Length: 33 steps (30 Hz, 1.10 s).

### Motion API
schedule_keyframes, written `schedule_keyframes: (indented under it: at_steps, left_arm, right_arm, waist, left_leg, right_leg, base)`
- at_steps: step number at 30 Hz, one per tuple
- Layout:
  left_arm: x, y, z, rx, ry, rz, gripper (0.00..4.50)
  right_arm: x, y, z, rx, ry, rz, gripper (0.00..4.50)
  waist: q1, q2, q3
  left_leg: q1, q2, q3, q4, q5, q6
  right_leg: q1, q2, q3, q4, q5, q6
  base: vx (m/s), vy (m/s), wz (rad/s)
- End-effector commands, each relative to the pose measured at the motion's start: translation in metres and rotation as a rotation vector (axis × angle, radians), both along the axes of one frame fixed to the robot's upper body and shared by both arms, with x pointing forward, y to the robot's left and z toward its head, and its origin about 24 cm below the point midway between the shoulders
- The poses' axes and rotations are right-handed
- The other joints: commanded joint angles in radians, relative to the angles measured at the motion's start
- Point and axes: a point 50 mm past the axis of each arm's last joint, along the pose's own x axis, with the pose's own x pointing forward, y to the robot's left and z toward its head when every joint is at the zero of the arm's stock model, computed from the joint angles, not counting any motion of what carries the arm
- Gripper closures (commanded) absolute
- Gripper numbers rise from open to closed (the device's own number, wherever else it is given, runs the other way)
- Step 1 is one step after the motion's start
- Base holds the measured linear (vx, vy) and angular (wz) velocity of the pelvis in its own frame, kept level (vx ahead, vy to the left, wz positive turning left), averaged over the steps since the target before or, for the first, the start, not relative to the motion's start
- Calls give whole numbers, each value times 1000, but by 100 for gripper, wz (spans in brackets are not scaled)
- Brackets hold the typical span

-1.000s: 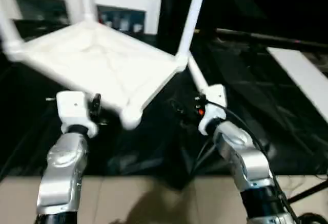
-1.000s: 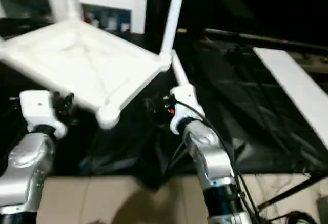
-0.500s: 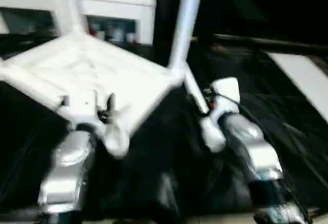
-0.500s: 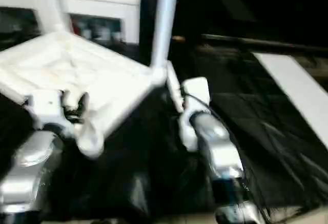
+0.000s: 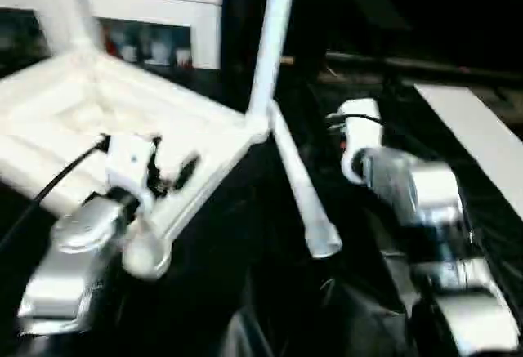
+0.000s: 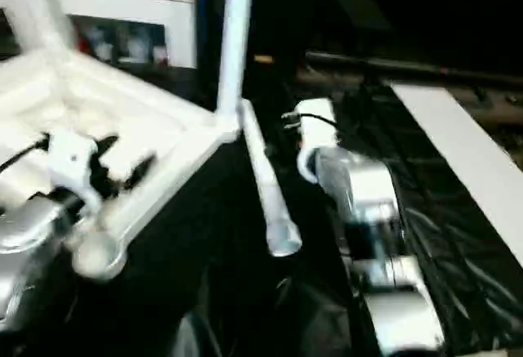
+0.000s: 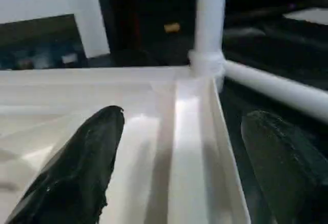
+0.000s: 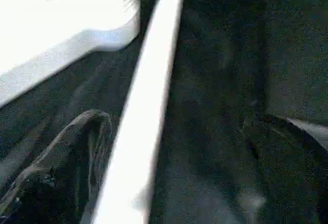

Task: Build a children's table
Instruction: Pick table leg

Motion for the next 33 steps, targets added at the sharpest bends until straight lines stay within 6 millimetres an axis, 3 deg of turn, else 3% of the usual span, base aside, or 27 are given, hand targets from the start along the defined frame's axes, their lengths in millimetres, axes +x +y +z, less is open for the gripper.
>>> schedule_keyframes:
  at_steps: [1,2,3,4,5,6,9,10,15,16,21,26,28,30,31,32,33]
  left_arm:
    - [-2,-13,5,-7,13,-110,49]
    - [-2,-16,8,-23,27,-161,49]
    - [-2,-17,10,-31,30,-185,49]
    - [-2,-21,14,-36,34,-244,49]
    - [-2,-21,14,-36,35,-247,49]
    - [-3,-24,15,-34,49,-288,49]
    - [-9,-33,16,-40,106,-399,49]
    - [-14,-38,16,-48,144,-455,49]
    - [-22,-46,12,-34,229,-546,48]
    - [-24,-46,11,-25,248,-565,48]
    - [-26,-45,10,4,268,-578,48]
    - [-28,-45,9,45,307,-590,48]
    - [-28,-46,11,70,288,-598,48]
    - [-28,-47,10,78,288,-599,48]
    - [-28,-47,10,76,281,-597,48]
    - [-28,-48,10,75,280,-596,48]
    - [-27,-48,10,71,273,-591,48]
  right_arm:
    - [-3,-6,-8,4,92,2,0]
    - [-6,-4,-13,26,146,18,0]
    - [-7,-3,-16,29,169,22,0]
    - [-9,-2,-20,41,216,26,0]
    - [-9,-1,-21,41,219,26,0]
    - [-11,0,-24,56,245,32,0]
    - [-18,5,-33,84,323,59,0]
    - [-23,6,-39,85,363,76,0]
    - [-29,2,-48,65,410,70,17]
    - [-30,0,-49,64,415,65,45]
    - [-30,-2,-50,61,419,52,82]
    - [-30,-5,-52,54,418,49,115]
    - [-30,-6,-53,54,409,42,133]
    - [-30,-7,-55,52,407,37,147]
    - [-31,-9,-56,54,405,30,160]
    - [-31,-9,-56,54,405,29,171]
    - [-31,-10,-57,57,401,23,171]
  waist:
    - [-1,27,-25]
    - [-3,19,-26]
    - [3,23,-29]
    - [5,21,-32]
    - [9,21,-34]
    - [9,14,-34]
    - [9,17,-35]
    - [10,20,-35]
    - [13,20,-40]
    - [14,21,-40]
    - [14,20,-43]
    - [13,20,-44]
    - [14,25,-42]
    - [13,23,-42]
    - [14,30,-41]
    - [13,26,-41]
    - [13,29,-41]
  left_leg:
    - [35,50,8,-99,-269,-19]
    - [37,47,9,-98,-291,-26]
    - [33,51,8,-103,-291,-36]
    - [23,53,7,-107,-258,-41]
    - [15,54,8,-109,-227,-45]
    - [11,55,8,-109,-214,-46]
    - [-2,54,5,-110,-179,-56]
    - [-1,53,6,-109,-188,-58]
    - [-4,54,12,-111,-138,-59]
    - [-7,55,11,-113,-135,-62]
    - [-11,57,13,-114,-83,-70]
    - [-10,57,14,-115,-71,-76]
    - [-10,58,14,-116,-79,-79]
    - [-10,59,13,-117,-96,-81]
    - [-8,58,13,-116,-105,-82]
    - [-9,58,14,-116,-113,-82]
    - [-8,57,13,-116,-116,-82]
  right_leg:
    - [22,-76,40,-90,-492,-129]
    - [23,-75,38,-91,-534,-110]
    - [26,-82,38,-94,-565,-83]
    - [33,-85,39,-91,-550,-69]
    - [35,-87,41,-89,-531,-63]
    - [38,-89,41,-89,-525,-60]
    - [43,-94,40,-83,-540,-47]
    - [41,-94,40,-87,-555,-42]
    - [44,-87,40,-76,-442,-69]
    - [47,-88,38,-74,-439,-70]
    - [54,-87,37,-65,-359,-89]
    - [57,-87,37,-63,-343,-92]
    - [58,-89,37,-65,-345,-96]
    - [57,-89,36,-67,-367,-91]
    - [55,-89,37,-69,-380,-87]
    - [56,-88,36,-72,-392,-83]
    - [56,-88,36,-71,-396,-83]
  base:
    - [-93,-50,27]
    - [-66,-34,20]
    - [-67,-24,12]
    - [-59,-22,6]
    - [-59,-22,6]
    - [-50,-19,2]
    - [0,0,0]
    - [0,0,0]
    - [0,0,0]
    - [0,0,0]
    - [0,0,0]
    - [0,0,0]
    - [0,0,0]
    - [0,0,0]
    - [0,0,0]
    - [0,0,0]
    - [0,0,0]
